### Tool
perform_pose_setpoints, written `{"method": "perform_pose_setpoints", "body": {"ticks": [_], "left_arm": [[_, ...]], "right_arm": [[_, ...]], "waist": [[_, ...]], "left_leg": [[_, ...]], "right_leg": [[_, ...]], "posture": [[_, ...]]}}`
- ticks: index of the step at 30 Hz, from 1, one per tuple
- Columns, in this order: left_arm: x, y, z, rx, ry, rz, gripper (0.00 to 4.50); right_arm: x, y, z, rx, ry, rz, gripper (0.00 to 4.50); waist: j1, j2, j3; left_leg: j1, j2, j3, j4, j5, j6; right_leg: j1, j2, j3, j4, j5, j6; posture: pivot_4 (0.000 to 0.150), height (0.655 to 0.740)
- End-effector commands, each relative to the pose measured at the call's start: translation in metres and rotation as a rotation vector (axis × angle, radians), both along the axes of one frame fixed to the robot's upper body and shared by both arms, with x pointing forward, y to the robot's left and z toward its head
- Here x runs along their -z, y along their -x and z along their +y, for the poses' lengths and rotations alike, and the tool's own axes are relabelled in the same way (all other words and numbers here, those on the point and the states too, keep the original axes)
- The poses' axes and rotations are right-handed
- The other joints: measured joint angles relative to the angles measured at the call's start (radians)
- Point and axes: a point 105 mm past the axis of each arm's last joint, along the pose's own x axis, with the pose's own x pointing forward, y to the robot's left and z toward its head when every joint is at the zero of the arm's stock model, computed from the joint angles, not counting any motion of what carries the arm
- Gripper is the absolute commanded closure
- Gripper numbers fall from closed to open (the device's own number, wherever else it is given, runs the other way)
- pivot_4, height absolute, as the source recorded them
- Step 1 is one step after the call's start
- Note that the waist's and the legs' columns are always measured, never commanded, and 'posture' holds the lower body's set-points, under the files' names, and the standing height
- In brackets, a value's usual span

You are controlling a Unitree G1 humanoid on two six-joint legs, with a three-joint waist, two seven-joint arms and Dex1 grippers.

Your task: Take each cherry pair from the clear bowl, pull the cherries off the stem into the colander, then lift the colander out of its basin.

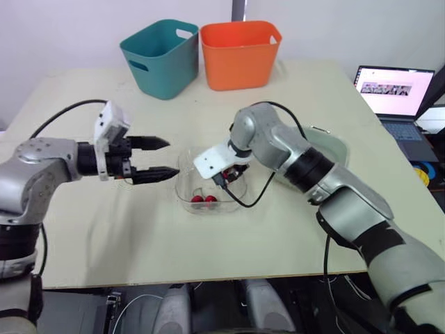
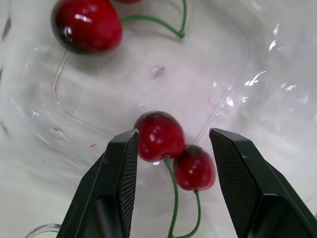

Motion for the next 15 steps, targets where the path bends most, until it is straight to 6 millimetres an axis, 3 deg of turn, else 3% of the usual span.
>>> {"method": "perform_pose_setpoints", "body": {"ticks": [1, 12, 15], "left_arm": [[0.000, 0.012, 0.002, 0.055, -0.066, 0.003, 0.00], [0.005, 0.021, 0.012, 0.073, -0.106, 0.029, 0.00], [0.006, 0.022, 0.015, 0.071, -0.104, 0.030, 0.00]], "right_arm": [[-0.002, -0.003, 0.001, -0.016, 0.006, -0.037, 2.03], [0.009, -0.005, 0.004, -0.008, 0.005, -0.027, 2.03], [0.010, -0.003, 0.004, -0.013, 0.013, -0.018, 2.61]], "waist": [[0.000, 0.000, 0.000], [0.001, 0.000, 0.000], [0.000, 0.000, 0.000]], "left_leg": [[0.000, 0.000, 0.000, 0.000, 0.000, 0.000], [0.000, 0.000, 0.000, 0.000, 0.000, 0.000], [0.000, 0.000, 0.000, 0.000, 0.000, 0.000]], "right_leg": [[0.000, 0.000, 0.000, 0.000, 0.000, 0.000], [0.000, 0.000, 0.000, 0.000, 0.000, 0.000], [0.000, 0.000, 0.000, 0.000, 0.000, 0.000]], "posture": [[0.150, 0.7400], [0.150, 0.7400], [0.150, 0.7400]]}}
